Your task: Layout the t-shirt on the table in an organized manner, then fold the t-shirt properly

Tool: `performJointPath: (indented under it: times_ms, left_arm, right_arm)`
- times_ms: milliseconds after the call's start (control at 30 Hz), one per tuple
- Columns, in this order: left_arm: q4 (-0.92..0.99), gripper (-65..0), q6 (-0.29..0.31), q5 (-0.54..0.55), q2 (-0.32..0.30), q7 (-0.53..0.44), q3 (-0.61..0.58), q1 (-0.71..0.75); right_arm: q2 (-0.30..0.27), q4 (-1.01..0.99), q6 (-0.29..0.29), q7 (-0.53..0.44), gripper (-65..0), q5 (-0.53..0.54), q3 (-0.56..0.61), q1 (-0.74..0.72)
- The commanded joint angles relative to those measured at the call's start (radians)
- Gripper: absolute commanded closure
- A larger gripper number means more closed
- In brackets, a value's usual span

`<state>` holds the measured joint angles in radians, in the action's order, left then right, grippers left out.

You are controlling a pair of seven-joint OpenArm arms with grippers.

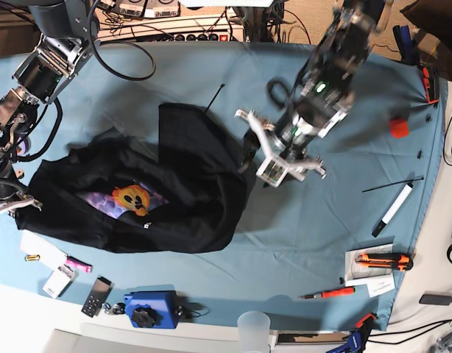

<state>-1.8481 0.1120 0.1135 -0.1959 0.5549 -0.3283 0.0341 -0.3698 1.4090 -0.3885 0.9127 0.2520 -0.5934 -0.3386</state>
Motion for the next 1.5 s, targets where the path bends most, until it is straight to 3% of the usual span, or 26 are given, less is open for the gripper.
performJointPath:
  times_ms: [0,300,433,567,633,767,800,900,1033,1167,1467]
  left_arm:
    - [0.012,-34.8,0.004,0.003,0.021,-0.014,-0.01,-0.04]
    - [0.221,-34.9,0.003,0.043,0.139,0.044,-0.016,-0.215]
    - [0.371,-34.9,-0.098,-0.023,0.163,0.051,-0.016,-0.284]
    - [0.502,-34.7,-0.049,0.059,0.163,0.086,-0.016,-0.346]
    - [0.514,-28.9,-0.051,0.073,0.163,0.085,-0.016,-0.352]
    - [0.513,0.0,-0.175,0.064,0.162,0.08,-0.016,-0.376]
    - [0.513,0.0,-0.198,0.047,0.162,0.081,-0.016,-0.386]
    - [0.513,0.0,-0.195,-0.028,0.162,0.084,-0.016,-0.423]
    - [0.513,0.0,-0.191,-0.069,0.152,0.085,-0.016,-0.51]
    - [0.513,0.0,-0.191,-0.07,0.119,0.12,-0.016,-0.626]
    - [0.513,0.0,-0.191,-0.069,0.036,0.249,-0.016,-0.828]
  right_arm:
    - [-0.024,0.019,0.0,-0.027,0.0,0.009,-0.002,-0.024]
    - [-0.024,0.019,0.0,0.002,0.0,0.009,-0.002,-0.021]
    - [-0.024,0.019,0.0,0.024,0.0,0.009,-0.002,-0.021]
    - [-0.023,0.019,0.0,0.023,0.0,0.009,-0.002,-0.021]
    - [-0.023,0.019,-0.002,0.024,0.0,0.009,-0.002,-0.021]
    - [-0.023,0.019,-0.056,0.059,0.0,0.01,-0.001,-0.021]
    - [-0.023,0.019,-0.056,0.077,0.0,0.01,-0.001,-0.021]
    - [-0.024,0.018,-0.056,0.082,0.0,0.01,-0.001,-0.021]
    - [-0.024,0.018,-0.056,-0.078,0.0,0.01,-0.001,-0.031]
    - [-0.035,0.015,-0.056,-0.102,0.0,0.009,0.018,-0.093]
    - [-0.116,-0.122,-0.055,-0.209,0.0,0.009,0.222,-0.372]
